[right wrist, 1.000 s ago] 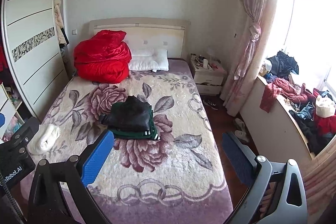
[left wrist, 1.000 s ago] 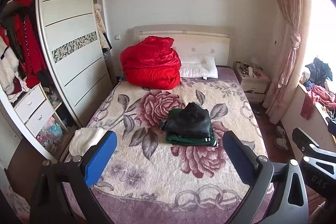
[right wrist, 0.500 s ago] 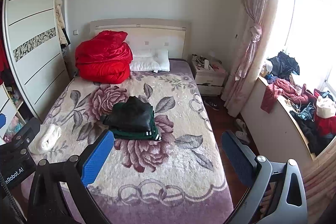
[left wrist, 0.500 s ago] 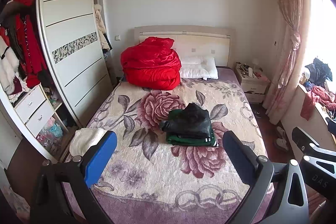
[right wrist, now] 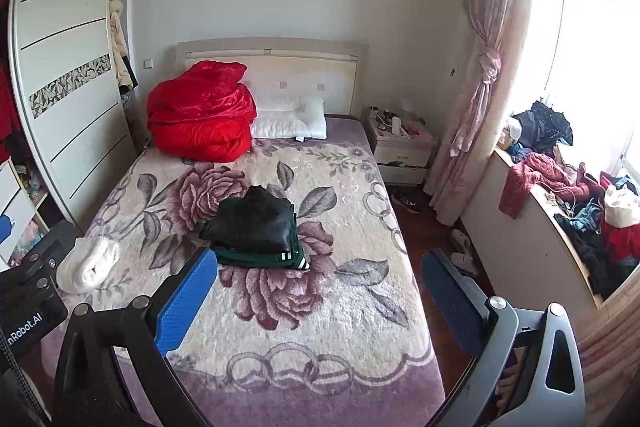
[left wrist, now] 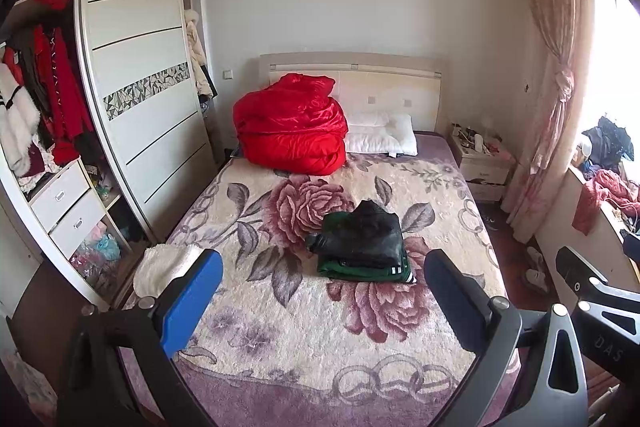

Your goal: Fold large clothes

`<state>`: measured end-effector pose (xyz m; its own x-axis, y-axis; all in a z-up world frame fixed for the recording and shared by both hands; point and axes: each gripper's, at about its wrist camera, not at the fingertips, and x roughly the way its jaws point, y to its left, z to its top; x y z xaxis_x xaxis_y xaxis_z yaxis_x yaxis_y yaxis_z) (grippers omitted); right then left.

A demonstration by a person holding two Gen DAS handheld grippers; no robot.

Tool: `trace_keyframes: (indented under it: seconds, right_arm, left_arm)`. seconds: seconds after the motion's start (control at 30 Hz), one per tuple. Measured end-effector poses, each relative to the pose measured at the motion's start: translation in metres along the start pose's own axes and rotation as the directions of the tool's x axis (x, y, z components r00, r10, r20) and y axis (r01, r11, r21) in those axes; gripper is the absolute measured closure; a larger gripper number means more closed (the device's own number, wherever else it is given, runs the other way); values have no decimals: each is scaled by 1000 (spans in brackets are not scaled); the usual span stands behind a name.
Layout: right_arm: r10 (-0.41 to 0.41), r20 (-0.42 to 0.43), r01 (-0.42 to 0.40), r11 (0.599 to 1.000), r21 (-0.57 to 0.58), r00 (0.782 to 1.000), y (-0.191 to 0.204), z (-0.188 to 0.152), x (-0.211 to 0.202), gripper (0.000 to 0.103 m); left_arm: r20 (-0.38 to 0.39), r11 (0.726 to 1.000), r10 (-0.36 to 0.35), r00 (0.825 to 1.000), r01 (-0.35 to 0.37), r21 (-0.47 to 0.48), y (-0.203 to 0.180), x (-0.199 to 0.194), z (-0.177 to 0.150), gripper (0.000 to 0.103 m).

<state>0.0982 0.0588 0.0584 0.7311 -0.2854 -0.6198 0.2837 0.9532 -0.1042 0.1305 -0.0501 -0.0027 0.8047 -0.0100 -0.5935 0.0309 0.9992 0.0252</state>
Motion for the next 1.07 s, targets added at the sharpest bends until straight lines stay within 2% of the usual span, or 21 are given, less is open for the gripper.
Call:
trace_keyframes:
  seconds: [0.67, 1.07]
  right_arm:
    - [11, -4, -11, 1000, 1, 1000, 2, -4, -1, 0]
    - [2, 0, -2, 1000, 6, 1000, -4, -20, -13, 0]
  left_arm:
    - [-1, 1000, 0, 1000, 0, -12, -1, -6, -5, 0]
    - [-1, 1000, -6, 1000, 6, -10, 1, -9, -9, 0]
